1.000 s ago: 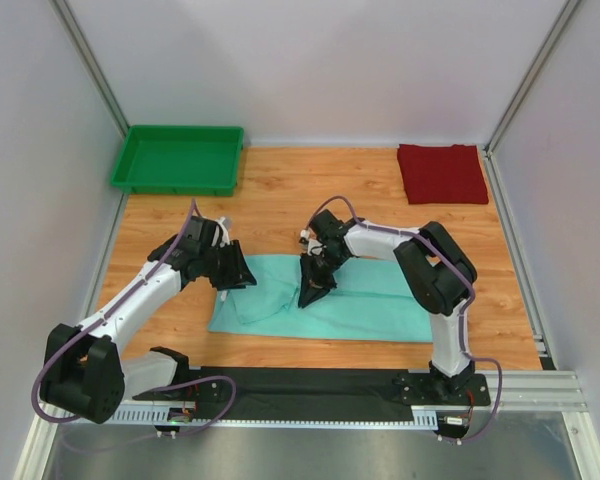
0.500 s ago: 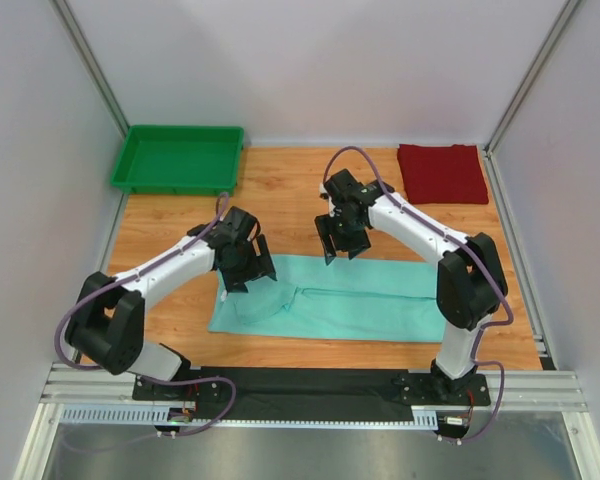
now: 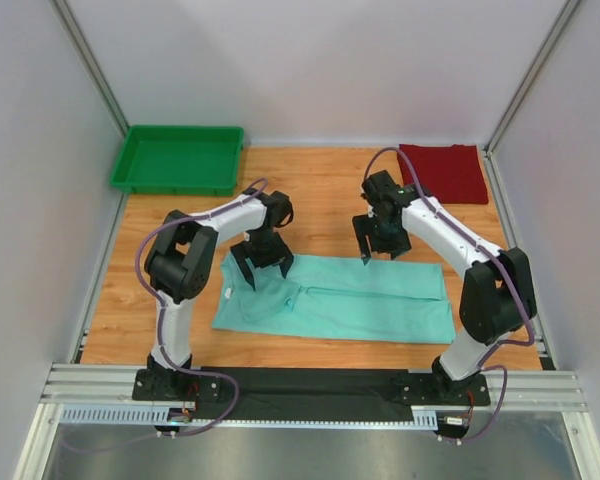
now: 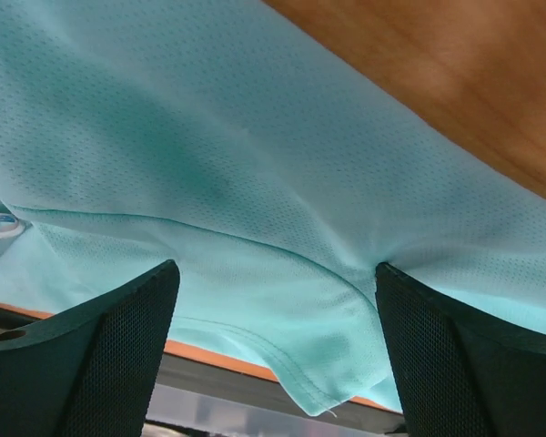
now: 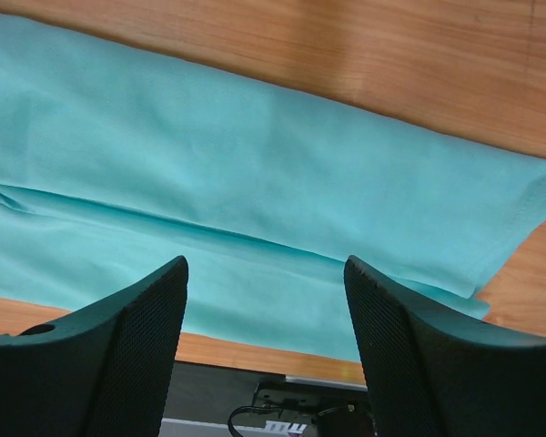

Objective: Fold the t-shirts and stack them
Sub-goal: Fold the tshirt

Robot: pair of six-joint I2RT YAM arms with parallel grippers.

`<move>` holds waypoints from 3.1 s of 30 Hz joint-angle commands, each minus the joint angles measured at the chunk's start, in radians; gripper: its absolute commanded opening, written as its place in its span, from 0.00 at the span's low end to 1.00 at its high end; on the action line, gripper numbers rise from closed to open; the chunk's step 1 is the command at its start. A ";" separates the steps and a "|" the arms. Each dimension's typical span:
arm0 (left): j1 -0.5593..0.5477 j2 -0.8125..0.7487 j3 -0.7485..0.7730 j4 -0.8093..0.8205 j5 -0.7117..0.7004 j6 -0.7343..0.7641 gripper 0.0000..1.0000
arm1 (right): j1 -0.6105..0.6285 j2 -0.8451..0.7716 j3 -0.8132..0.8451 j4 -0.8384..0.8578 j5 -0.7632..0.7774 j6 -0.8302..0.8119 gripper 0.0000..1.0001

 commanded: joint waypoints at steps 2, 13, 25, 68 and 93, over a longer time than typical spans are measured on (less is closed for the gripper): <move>-0.028 0.168 0.168 -0.111 -0.111 0.018 0.95 | -0.065 -0.066 0.003 0.018 -0.020 -0.009 0.71; -0.044 0.500 0.768 -0.043 -0.288 0.602 0.93 | -0.154 -0.062 -0.003 -0.003 -0.074 -0.002 0.72; 0.011 0.555 0.851 0.240 -0.093 1.405 0.90 | -0.154 0.093 0.023 0.046 -0.106 0.024 0.73; 0.123 -0.012 0.727 0.547 0.013 0.935 1.00 | 0.205 -0.077 -0.114 0.066 -0.046 0.373 0.76; 0.016 0.444 0.875 0.186 -0.445 0.396 0.93 | -0.232 -0.283 -0.174 0.031 -0.140 0.172 0.77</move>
